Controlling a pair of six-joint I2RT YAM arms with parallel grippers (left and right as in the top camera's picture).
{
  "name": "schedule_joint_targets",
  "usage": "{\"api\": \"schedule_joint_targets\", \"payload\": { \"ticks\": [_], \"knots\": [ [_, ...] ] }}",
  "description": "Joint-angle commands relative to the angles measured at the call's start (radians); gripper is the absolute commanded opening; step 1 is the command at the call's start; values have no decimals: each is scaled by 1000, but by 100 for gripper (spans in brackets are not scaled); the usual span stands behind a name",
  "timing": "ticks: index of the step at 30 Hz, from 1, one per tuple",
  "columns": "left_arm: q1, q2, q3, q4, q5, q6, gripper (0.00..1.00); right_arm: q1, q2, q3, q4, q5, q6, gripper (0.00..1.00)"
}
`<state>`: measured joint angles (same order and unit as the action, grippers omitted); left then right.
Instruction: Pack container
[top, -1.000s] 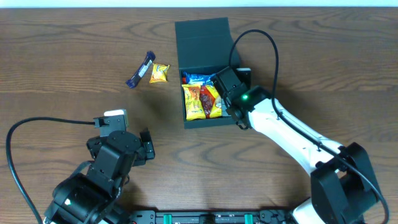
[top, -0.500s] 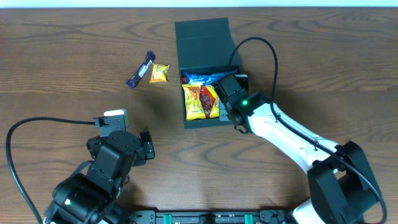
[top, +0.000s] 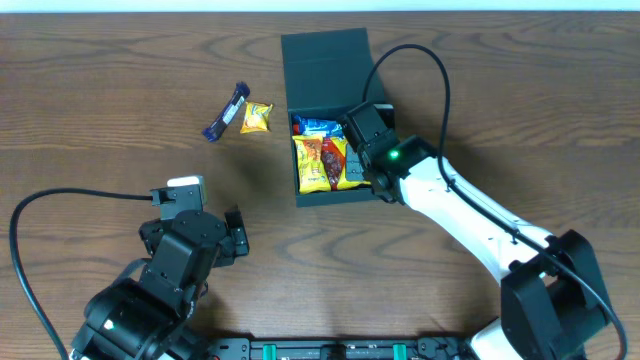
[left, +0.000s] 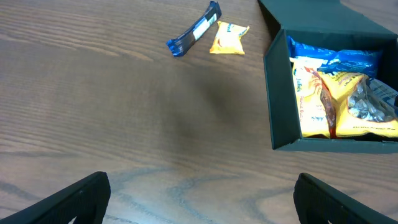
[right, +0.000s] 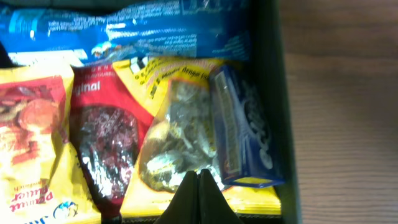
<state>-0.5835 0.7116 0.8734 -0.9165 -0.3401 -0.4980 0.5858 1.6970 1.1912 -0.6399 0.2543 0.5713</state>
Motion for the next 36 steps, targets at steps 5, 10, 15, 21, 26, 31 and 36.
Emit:
{"api": "schedule_joint_targets", "payload": {
  "ticks": [5, 10, 15, 21, 26, 31, 36],
  "knots": [
    [2, 1, -1, -3, -7, -7, 95, -37, 0, 17, -8, 132, -28, 1],
    [2, 1, -1, -3, -7, -8, 95, -69, 2, 17, 9, 140, -38, 1],
    [2, 1, -1, -3, -7, -8, 95, -80, 11, 16, 21, 70, -27, 1],
    [2, 1, -1, -3, -7, -8, 95, -78, 24, 11, 25, -23, 12, 1],
    [2, 1, -1, -3, -7, -8, 95, -77, 64, 4, 26, -27, 12, 1],
    [2, 1, -1, -3, -7, -7, 95, -74, 102, 4, 26, -27, 12, 1],
    [2, 1, -1, -3, -7, -8, 95, -72, 100, 4, 18, -28, 19, 1]
  ]
}}
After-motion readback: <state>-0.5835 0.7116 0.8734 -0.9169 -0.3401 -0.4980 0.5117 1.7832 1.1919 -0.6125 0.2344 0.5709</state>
